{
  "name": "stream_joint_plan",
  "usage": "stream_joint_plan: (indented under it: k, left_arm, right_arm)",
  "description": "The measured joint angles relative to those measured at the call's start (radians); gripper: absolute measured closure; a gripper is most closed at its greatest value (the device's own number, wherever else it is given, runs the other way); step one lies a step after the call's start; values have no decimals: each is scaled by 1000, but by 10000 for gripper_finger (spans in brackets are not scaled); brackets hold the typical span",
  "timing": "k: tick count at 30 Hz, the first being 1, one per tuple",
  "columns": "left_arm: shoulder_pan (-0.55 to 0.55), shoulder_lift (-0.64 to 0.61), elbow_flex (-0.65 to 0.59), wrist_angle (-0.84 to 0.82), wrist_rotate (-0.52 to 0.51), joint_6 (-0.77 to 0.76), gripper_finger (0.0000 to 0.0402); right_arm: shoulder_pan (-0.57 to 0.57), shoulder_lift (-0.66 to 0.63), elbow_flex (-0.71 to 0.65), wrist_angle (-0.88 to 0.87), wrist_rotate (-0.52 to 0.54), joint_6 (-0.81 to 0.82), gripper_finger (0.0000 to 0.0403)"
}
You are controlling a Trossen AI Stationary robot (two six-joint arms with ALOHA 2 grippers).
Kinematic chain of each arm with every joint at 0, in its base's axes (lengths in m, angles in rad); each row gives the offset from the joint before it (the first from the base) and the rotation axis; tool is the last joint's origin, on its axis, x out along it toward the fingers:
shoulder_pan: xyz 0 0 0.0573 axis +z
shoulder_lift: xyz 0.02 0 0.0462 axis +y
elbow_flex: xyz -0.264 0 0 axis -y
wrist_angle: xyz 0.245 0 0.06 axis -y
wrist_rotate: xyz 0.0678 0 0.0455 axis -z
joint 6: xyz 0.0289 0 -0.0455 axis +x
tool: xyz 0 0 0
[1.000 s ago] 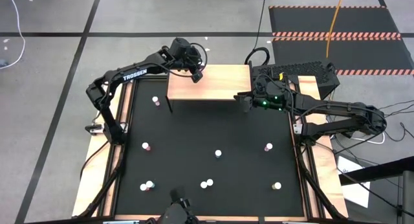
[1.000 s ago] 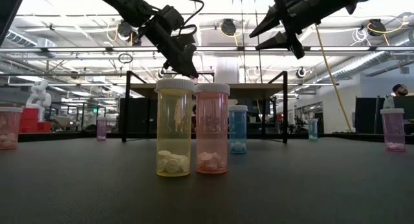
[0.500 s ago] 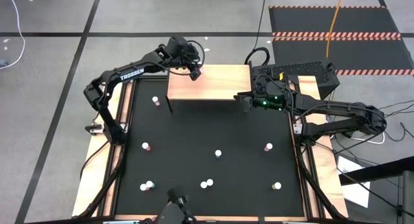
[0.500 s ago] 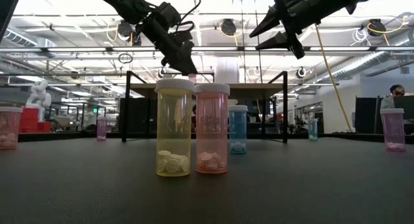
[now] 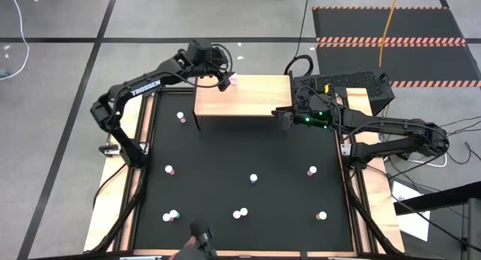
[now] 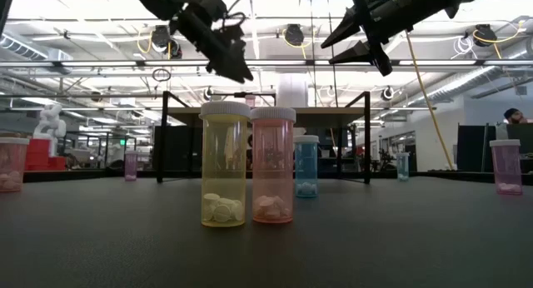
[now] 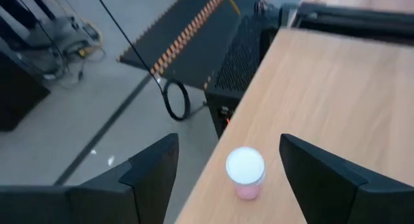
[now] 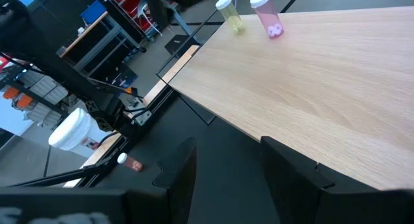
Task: Pick and place medicine bottles onto shelf by color
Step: Put the middle blue pill bottle on the shelf
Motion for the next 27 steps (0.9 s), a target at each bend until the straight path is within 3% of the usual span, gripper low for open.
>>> stream_joint_plan:
  k: [10,15,27]
  left_arm:
    - [-9,-172,0,23,2,-70,130]
    - [-34,-251,0,35,2,-123,131]
    - [-184,-334,1,-55,0,-447,131]
  right_arm:
    - [0,1,0,31,-4,-24,239]
    - [-12,1,0,103,-72,-64,238]
    - [-24,1,0,120,-220,-106,239]
